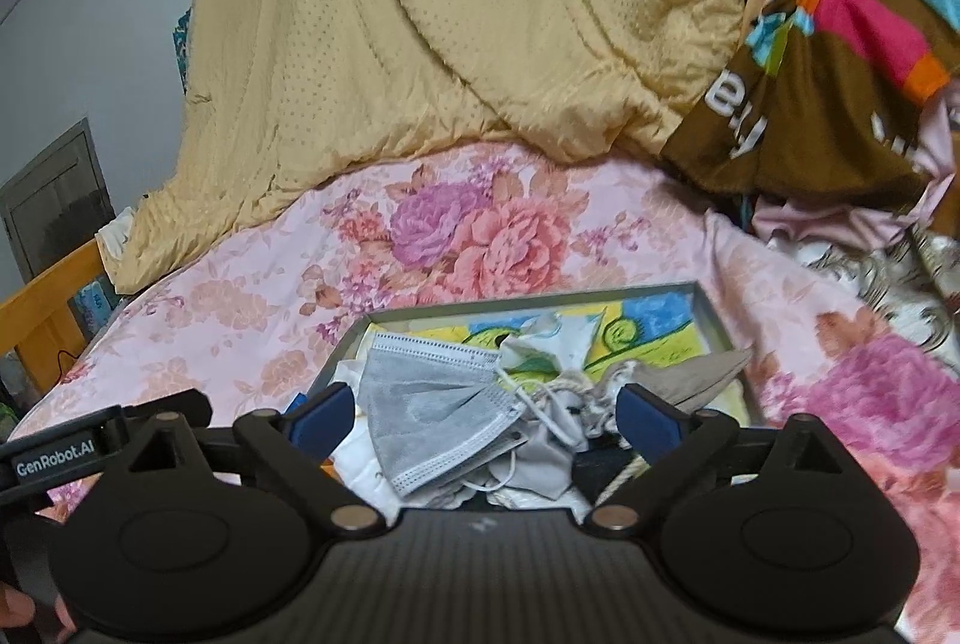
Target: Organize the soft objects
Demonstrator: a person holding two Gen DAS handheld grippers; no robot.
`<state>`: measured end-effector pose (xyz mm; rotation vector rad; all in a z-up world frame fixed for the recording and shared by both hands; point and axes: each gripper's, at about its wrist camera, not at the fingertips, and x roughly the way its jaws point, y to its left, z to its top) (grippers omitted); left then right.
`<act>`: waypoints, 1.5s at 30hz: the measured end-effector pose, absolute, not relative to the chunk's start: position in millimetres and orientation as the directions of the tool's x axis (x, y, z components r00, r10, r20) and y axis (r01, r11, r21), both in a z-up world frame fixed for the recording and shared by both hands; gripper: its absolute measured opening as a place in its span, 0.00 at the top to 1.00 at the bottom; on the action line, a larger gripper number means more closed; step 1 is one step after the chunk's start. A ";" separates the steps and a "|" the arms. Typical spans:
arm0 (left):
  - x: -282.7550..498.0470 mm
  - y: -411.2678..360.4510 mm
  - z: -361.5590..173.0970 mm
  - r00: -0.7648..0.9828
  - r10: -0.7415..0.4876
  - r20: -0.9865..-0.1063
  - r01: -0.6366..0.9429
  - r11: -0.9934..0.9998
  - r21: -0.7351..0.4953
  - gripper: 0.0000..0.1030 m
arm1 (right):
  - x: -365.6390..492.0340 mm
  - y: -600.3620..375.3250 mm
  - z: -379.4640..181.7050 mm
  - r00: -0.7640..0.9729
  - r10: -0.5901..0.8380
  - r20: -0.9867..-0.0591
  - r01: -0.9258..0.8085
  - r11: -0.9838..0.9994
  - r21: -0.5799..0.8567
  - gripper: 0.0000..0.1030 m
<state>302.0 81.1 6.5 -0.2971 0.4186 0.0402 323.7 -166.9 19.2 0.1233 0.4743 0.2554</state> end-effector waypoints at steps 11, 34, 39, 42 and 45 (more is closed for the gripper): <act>266.0 64.9 29.8 0.929 -0.013 -0.369 -0.072 0.974 -0.215 0.01 | 279.1 -178.0 38.4 0.903 0.234 -0.361 -0.201 0.971 0.127 0.01; 161.9 37.7 33.3 0.917 -0.045 -0.397 -0.026 0.985 -0.170 0.01 | 167.8 -215.4 30.3 0.908 0.192 -0.374 -0.154 0.980 0.129 0.00; 142.2 39.3 33.9 0.917 -0.025 -0.398 -0.052 0.982 -0.181 0.01 | 148.0 -217.7 31.3 0.910 0.193 -0.367 -0.160 0.980 0.119 0.00; 132.4 41.1 34.4 0.917 -0.017 -0.398 -0.064 0.980 -0.189 0.01 | 139.5 -219.0 31.3 0.909 0.195 -0.368 -0.163 0.980 0.118 0.00; 123.8 41.1 34.1 0.916 -0.013 -0.400 -0.071 0.978 -0.195 0.01 | 131.6 -219.9 30.6 0.909 0.197 -0.368 -0.165 0.979 0.118 0.00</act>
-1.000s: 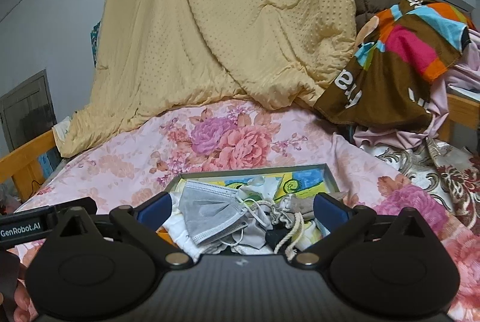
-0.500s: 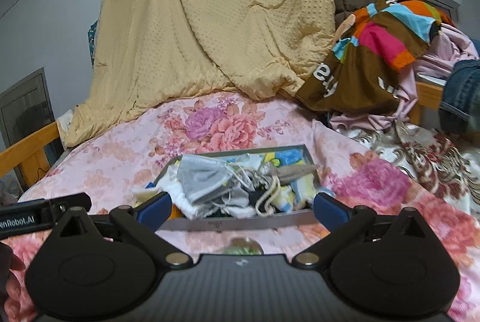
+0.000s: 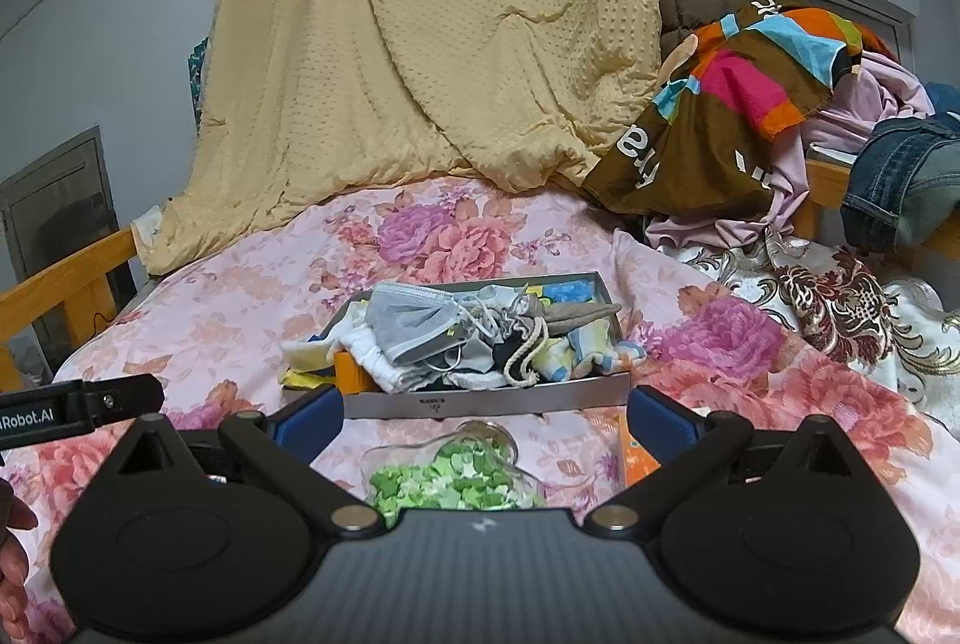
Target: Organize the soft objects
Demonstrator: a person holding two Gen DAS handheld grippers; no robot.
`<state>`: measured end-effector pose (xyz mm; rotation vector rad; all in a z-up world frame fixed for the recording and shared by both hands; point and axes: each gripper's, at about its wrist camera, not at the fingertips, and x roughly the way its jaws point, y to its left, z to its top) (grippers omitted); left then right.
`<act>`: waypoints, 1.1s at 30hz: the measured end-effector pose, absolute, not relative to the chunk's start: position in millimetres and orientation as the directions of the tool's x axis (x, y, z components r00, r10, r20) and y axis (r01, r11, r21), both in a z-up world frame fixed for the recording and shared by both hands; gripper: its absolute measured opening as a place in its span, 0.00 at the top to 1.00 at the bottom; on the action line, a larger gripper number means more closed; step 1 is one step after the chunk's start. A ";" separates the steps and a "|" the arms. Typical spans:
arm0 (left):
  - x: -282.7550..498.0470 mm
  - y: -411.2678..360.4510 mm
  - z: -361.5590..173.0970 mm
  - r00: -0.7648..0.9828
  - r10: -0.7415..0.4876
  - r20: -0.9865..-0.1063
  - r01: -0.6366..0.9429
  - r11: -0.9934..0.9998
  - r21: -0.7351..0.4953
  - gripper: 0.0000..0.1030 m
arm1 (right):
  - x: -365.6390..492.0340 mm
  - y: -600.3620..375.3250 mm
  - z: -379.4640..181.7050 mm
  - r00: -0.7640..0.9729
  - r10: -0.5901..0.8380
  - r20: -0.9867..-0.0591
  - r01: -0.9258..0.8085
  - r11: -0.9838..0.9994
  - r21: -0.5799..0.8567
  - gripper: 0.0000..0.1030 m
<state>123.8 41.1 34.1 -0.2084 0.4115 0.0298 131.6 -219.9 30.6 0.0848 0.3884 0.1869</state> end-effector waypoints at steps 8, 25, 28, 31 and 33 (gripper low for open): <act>105.4 35.3 29.8 0.911 -0.014 -0.413 -0.065 0.982 -0.179 0.01 | 114.6 -223.3 26.3 0.904 0.196 -0.380 -0.164 0.980 0.115 0.00; 82.1 23.9 13.4 0.862 0.004 -0.507 -0.083 0.988 -0.132 0.01 | 90.1 -220.8 9.7 0.861 0.201 -0.468 -0.173 0.980 0.103 0.00; 77.7 22.1 10.7 0.855 0.012 -0.518 -0.086 0.989 -0.120 0.01 | 87.9 -222.3 7.7 0.855 0.199 -0.478 -0.171 0.980 0.102 0.00; 73.9 19.2 8.8 0.850 0.025 -0.526 -0.090 0.991 -0.099 0.01 | 86.2 -222.4 6.0 0.851 0.195 -0.488 -0.170 0.981 0.097 0.00; 71.7 18.5 7.7 0.848 0.032 -0.530 -0.093 0.992 -0.089 0.01 | 84.9 -221.9 4.8 0.848 0.193 -0.494 -0.170 0.981 0.092 0.00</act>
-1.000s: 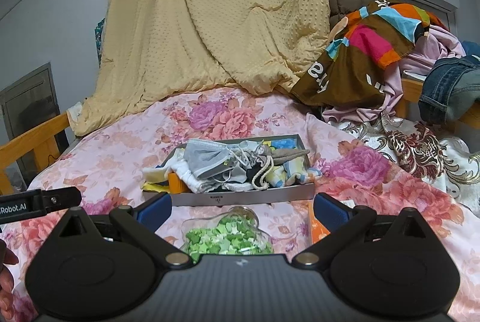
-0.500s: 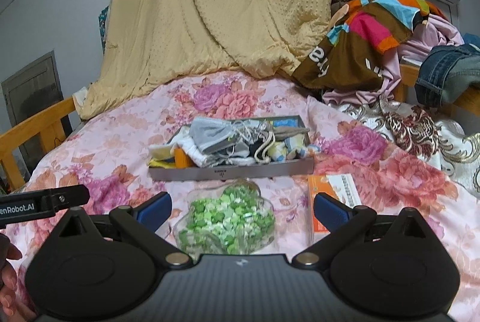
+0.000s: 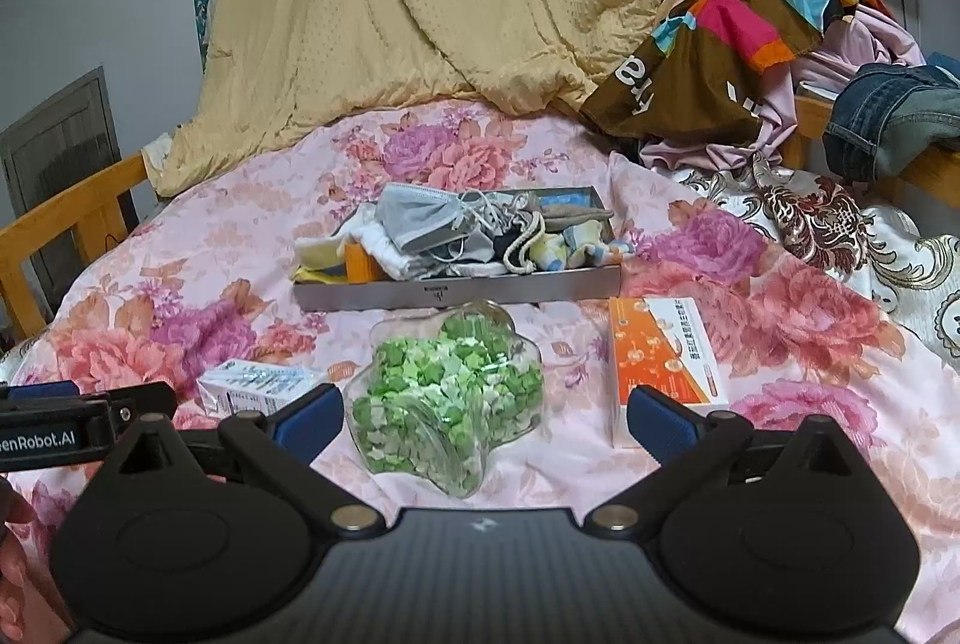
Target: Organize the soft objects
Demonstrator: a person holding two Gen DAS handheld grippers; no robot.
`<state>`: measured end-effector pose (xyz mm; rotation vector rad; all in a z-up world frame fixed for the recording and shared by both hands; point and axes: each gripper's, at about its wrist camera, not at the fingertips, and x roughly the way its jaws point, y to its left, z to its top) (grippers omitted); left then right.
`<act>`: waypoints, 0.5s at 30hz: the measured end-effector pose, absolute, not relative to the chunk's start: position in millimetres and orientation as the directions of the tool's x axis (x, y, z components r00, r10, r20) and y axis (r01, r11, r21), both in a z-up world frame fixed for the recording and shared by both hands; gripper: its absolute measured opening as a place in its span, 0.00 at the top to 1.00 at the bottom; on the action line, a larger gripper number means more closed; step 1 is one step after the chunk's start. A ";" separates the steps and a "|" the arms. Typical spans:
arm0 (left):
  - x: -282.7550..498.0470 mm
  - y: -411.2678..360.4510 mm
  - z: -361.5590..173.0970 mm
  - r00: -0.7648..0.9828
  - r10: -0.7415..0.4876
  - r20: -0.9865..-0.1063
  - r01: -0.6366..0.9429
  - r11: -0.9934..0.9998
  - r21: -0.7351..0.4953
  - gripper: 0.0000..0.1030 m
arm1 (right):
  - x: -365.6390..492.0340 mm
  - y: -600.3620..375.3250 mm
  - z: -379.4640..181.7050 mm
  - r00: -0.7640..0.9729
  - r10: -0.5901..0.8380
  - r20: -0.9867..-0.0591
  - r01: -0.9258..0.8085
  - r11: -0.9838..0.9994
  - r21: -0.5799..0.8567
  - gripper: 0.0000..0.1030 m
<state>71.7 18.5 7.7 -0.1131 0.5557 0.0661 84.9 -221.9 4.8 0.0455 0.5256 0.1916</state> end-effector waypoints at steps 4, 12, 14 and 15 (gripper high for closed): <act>69.0 16.5 6.2 0.842 0.046 -0.538 -0.104 0.992 -0.078 0.01 | 82.4 -220.9 2.2 0.840 0.193 -0.508 -0.173 0.981 0.086 0.00; 66.2 13.4 3.9 0.836 0.059 -0.545 -0.105 0.993 -0.054 0.01 | 81.6 -218.7 -1.7 0.829 0.192 -0.526 -0.183 0.981 0.069 0.00; 65.8 12.9 3.9 0.835 0.056 -0.547 -0.103 0.993 -0.055 0.01 | 81.8 -218.8 -2.1 0.827 0.191 -0.529 -0.183 0.981 0.068 0.00; 65.5 12.7 3.6 0.835 0.057 -0.548 -0.103 0.993 -0.054 0.01 | 82.1 -219.2 -2.1 0.826 0.191 -0.530 -0.183 0.981 0.069 0.00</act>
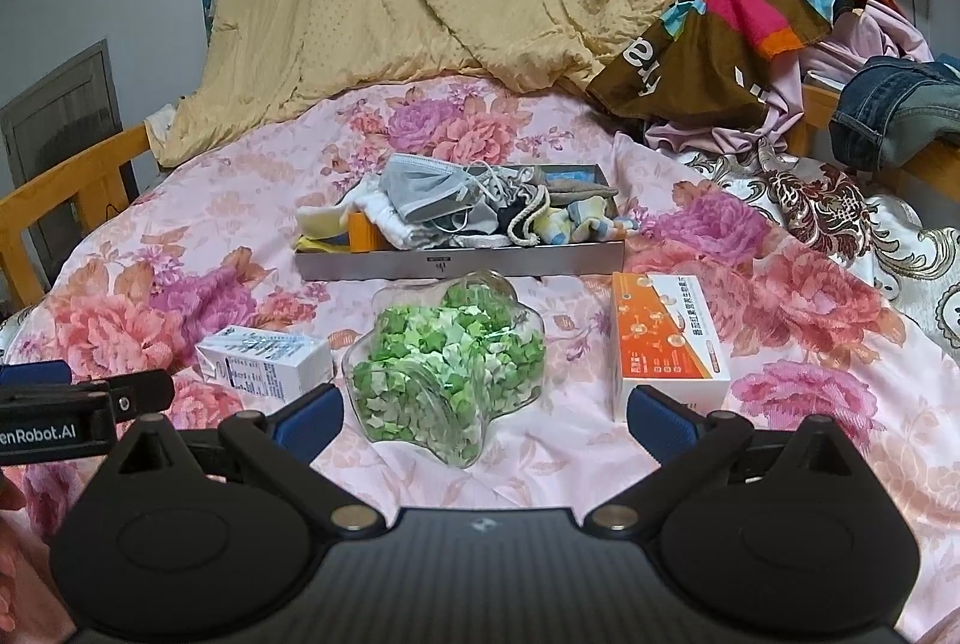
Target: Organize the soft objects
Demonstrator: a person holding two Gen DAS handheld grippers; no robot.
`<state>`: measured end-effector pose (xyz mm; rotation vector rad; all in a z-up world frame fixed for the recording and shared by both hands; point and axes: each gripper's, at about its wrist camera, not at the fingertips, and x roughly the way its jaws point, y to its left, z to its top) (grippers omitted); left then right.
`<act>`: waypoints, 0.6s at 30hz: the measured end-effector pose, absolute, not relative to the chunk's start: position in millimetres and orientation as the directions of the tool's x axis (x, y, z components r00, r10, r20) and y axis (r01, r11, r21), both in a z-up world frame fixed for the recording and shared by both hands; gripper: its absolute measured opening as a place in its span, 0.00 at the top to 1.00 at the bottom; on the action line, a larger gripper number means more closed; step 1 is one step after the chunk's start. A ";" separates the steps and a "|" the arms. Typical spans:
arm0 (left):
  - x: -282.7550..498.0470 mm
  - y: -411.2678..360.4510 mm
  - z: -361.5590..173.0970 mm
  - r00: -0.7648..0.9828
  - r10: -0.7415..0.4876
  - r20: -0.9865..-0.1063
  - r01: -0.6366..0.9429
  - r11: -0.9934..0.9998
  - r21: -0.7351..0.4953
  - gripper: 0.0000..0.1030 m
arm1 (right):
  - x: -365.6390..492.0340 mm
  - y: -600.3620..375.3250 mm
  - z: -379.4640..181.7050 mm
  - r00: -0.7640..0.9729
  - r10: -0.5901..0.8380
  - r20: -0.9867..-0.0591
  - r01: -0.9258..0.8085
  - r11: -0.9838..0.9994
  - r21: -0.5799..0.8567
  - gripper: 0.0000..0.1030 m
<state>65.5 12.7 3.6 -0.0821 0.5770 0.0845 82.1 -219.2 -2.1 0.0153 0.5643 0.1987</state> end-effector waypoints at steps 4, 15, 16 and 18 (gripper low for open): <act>64.9 12.4 2.4 0.832 0.058 -0.552 -0.102 0.994 -0.049 0.01 | 82.9 -219.5 -2.9 0.823 0.189 -0.535 -0.181 0.981 0.068 0.00; 65.1 11.6 1.8 0.828 0.061 -0.557 -0.103 0.994 -0.043 0.01 | 83.6 -220.7 -4.5 0.815 0.187 -0.548 -0.177 0.982 0.071 0.00; 65.0 11.6 1.9 0.828 0.061 -0.557 -0.103 0.994 -0.044 0.01 | 83.6 -220.7 -4.5 0.815 0.187 -0.548 -0.177 0.982 0.071 0.00; 65.0 11.5 1.8 0.828 0.061 -0.557 -0.103 0.994 -0.043 0.01 | 83.6 -220.7 -4.4 0.815 0.187 -0.549 -0.177 0.982 0.070 0.00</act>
